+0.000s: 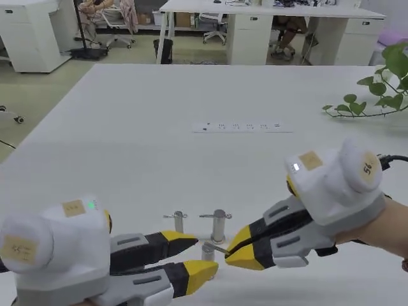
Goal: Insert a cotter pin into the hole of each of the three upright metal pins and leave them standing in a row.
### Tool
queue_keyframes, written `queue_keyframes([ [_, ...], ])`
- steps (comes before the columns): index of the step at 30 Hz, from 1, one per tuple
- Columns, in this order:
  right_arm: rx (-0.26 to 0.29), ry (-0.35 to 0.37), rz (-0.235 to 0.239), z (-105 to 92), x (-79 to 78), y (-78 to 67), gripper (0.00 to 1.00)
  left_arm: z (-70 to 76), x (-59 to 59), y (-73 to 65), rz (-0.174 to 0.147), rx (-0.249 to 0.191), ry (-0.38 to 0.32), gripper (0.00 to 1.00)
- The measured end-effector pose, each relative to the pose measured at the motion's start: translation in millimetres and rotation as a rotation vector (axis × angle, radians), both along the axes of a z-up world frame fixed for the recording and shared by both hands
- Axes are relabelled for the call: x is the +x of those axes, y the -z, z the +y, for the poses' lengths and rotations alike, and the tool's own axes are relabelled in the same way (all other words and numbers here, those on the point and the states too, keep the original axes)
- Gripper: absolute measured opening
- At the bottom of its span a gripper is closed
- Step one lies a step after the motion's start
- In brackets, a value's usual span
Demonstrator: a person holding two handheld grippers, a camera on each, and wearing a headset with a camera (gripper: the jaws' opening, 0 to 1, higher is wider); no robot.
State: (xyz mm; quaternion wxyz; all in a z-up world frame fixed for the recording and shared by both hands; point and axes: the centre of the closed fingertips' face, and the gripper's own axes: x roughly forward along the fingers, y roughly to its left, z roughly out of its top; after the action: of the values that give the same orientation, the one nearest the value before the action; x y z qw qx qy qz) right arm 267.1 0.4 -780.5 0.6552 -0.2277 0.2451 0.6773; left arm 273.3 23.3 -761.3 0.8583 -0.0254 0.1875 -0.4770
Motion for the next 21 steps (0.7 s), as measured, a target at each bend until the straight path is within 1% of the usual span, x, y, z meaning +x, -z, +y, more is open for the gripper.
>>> queue_keyframes([
  [2,-0.040,-0.011,-0.020,-4.0,3.0,4.1,0.03,1.7,3.2,2.4,-0.012,0.018,-0.011,0.29],
  [5,-0.088,-0.018,-0.046,-8.6,8.6,9.4,0.03,3.8,7.5,6.4,-0.019,0.037,-0.018,0.29],
  [6,-0.094,-0.017,-0.048,-9.3,9.7,10.3,0.03,4.0,8.5,7.6,-0.022,0.043,-0.018,0.29],
  [9,-0.136,-0.026,-0.063,-13.2,14.6,15.7,0.03,4.6,11.6,13.4,-0.027,0.075,-0.017,0.28],
  [12,-0.164,-0.036,-0.075,-15.3,17.8,20.6,0.03,5.0,14.6,19.2,-0.026,0.096,-0.019,0.28],
  [15,-0.186,-0.045,-0.081,-16.4,20.6,24.7,0.03,5.3,16.7,26.5,-0.032,0.133,-0.014,0.28],
  [21,-0.233,-0.063,-0.098,-19.7,26.9,34.0,0.03,4.9,22.9,39.5,-0.035,0.186,-0.015,0.25],
])
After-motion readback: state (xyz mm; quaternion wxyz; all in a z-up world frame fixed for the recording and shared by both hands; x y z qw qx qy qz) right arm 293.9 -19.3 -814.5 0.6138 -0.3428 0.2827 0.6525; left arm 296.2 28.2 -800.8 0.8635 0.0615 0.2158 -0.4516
